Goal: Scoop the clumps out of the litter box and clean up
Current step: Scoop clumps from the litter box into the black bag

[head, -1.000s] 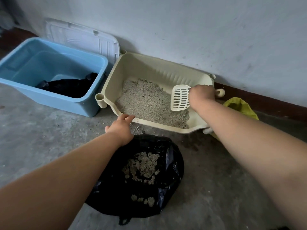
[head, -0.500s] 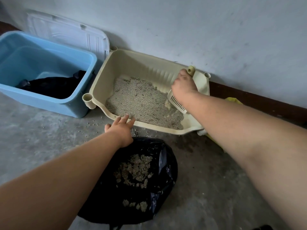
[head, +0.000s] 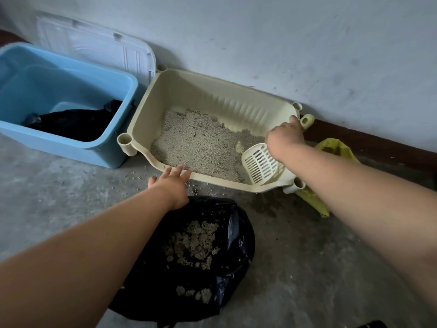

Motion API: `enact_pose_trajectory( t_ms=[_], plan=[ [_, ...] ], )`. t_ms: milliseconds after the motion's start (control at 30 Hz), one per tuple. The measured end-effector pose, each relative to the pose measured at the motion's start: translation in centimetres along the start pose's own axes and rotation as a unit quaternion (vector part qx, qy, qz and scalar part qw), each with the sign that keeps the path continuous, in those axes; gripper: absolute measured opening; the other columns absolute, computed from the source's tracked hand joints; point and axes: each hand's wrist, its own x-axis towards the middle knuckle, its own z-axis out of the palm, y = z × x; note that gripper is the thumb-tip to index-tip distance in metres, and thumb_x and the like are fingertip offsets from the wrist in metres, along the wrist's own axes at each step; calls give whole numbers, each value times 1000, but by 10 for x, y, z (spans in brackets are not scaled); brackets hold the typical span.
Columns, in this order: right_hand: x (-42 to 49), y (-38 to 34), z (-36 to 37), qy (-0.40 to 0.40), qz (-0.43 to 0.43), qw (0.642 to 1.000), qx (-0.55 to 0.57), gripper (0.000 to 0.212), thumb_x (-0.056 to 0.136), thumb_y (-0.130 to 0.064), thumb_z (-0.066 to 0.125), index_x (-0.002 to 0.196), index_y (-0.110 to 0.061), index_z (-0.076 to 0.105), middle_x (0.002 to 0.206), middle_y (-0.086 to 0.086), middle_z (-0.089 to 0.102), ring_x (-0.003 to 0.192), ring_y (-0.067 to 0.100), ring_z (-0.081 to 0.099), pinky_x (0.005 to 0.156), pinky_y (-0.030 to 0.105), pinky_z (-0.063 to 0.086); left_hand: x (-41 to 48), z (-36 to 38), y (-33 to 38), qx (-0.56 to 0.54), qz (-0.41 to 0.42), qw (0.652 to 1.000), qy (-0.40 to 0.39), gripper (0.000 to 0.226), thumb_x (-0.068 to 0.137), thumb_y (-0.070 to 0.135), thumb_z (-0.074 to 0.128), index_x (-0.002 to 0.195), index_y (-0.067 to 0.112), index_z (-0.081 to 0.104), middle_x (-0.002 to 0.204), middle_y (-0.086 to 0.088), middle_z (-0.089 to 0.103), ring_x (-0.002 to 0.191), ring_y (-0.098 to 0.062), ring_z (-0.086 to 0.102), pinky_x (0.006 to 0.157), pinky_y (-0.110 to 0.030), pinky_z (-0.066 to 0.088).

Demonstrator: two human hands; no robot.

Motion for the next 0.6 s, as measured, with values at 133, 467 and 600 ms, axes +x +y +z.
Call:
enact_pose_trajectory(
  t_ms=[133,467,600],
  plan=[
    [0,4,1,-15,29,999,22,24,85,-9,45,92,-23,63,96,-1,66,101,22,57,106,41,20,0,3,-2,-1,-6,1000,-6,85,89,34,55,152,34,-3,160,8,-11,149,-21,-7,117,-56,11],
    [4,-20,16,-139,123,960,208,27,89,-8,47,113,-15,57,116,8,59,118,32,50,105,51,25,3,3,-1,-7,-8,1000,-16,87,89,36,56,152,35,-4,160,11,-14,148,-22,-9,116,-57,10],
    [7,-33,18,-143,116,951,247,32,87,1,45,115,-9,57,106,9,59,108,33,52,102,48,26,5,3,-1,-8,-8,1000,-21,89,89,36,57,152,35,-5,159,11,-15,148,-22,-10,116,-58,9]
  ],
)
